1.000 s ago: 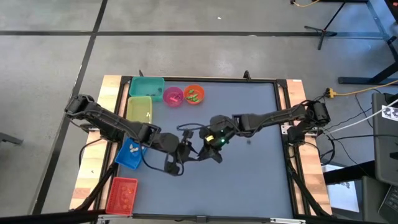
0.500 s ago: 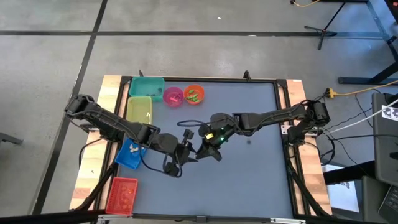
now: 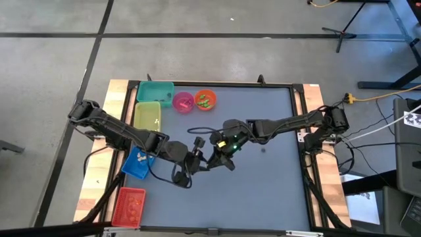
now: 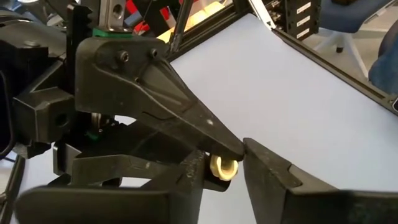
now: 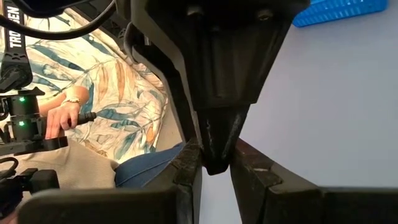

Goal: Sort Halloween decoration
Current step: Put the yellow skull toy into the blue bin

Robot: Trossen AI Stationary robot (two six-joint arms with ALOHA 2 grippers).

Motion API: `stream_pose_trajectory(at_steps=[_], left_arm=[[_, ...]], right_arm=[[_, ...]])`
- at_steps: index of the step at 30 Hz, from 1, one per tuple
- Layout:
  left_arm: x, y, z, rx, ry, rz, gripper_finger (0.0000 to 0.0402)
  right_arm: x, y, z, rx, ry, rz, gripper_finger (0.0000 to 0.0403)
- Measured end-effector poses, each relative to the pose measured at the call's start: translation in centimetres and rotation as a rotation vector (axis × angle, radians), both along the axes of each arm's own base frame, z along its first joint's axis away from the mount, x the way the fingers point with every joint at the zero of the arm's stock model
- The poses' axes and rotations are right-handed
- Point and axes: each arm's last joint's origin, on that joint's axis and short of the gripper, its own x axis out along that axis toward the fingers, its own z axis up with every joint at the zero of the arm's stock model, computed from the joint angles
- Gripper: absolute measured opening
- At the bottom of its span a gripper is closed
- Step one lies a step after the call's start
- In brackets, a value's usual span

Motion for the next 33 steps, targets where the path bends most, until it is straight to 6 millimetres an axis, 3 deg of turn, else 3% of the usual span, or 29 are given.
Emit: stream_pose_trajectory(at_steps=[9, 21, 33], left_arm=[[0.0, 0.01, 0.0, 0.0, 0.001, 0.0, 0.0048], [0.0, 0.11, -0.04, 0.01, 0.001, 0.021, 0.0043], [0.02, 0.17, -0.11, 0.012, 0.005, 0.034, 0.0042]], right_arm=[[0.01, 0.0, 0.0, -0.001, -0.002, 0.001, 0.0066], [-0.01, 0.0, -0.06, 0.002, 0.008, -0.002, 0.0074], [0.03, -0.05, 0.02, 0.004, 0.001, -0.005, 0.0182]])
